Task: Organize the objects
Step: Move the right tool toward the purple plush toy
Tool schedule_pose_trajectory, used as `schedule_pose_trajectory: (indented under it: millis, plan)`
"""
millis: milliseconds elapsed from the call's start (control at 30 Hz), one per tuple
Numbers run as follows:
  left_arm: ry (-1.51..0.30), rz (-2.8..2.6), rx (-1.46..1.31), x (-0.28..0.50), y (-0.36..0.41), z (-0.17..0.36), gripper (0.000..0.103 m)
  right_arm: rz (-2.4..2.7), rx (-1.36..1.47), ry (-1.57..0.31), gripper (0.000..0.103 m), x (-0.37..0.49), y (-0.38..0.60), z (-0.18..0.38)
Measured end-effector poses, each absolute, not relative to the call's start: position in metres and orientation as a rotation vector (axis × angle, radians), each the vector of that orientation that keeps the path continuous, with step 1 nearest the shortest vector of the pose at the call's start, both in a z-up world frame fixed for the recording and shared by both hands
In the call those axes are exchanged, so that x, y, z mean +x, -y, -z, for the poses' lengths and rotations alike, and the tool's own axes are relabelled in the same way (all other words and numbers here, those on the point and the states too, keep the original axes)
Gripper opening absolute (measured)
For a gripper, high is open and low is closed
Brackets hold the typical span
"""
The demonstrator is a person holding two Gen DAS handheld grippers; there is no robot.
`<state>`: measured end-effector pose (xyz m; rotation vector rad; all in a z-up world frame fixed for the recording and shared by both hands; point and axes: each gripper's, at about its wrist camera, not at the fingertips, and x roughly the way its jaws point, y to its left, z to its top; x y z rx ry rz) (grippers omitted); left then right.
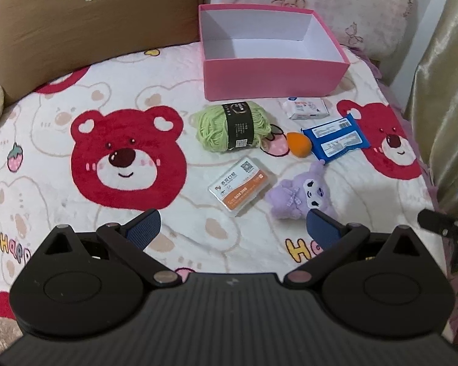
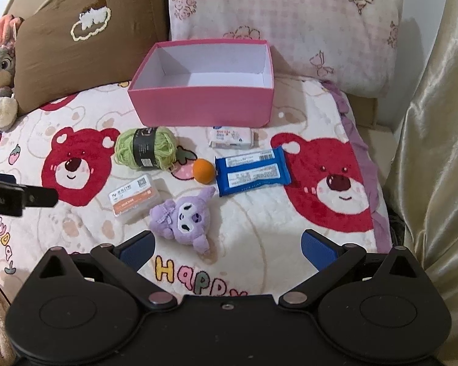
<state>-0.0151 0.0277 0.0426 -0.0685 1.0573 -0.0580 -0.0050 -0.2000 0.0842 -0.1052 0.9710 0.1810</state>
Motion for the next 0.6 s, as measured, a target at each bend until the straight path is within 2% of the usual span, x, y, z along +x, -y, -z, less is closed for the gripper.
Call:
schedule_pose_trajectory:
  millis: [600]
  plan:
    - [-1.049, 0.062, -0.02, -0.018, -0.014, -0.045, 0.103, -0.214, -0.185, -0.926, 0.103, -0.008, 0.198, -0.106]
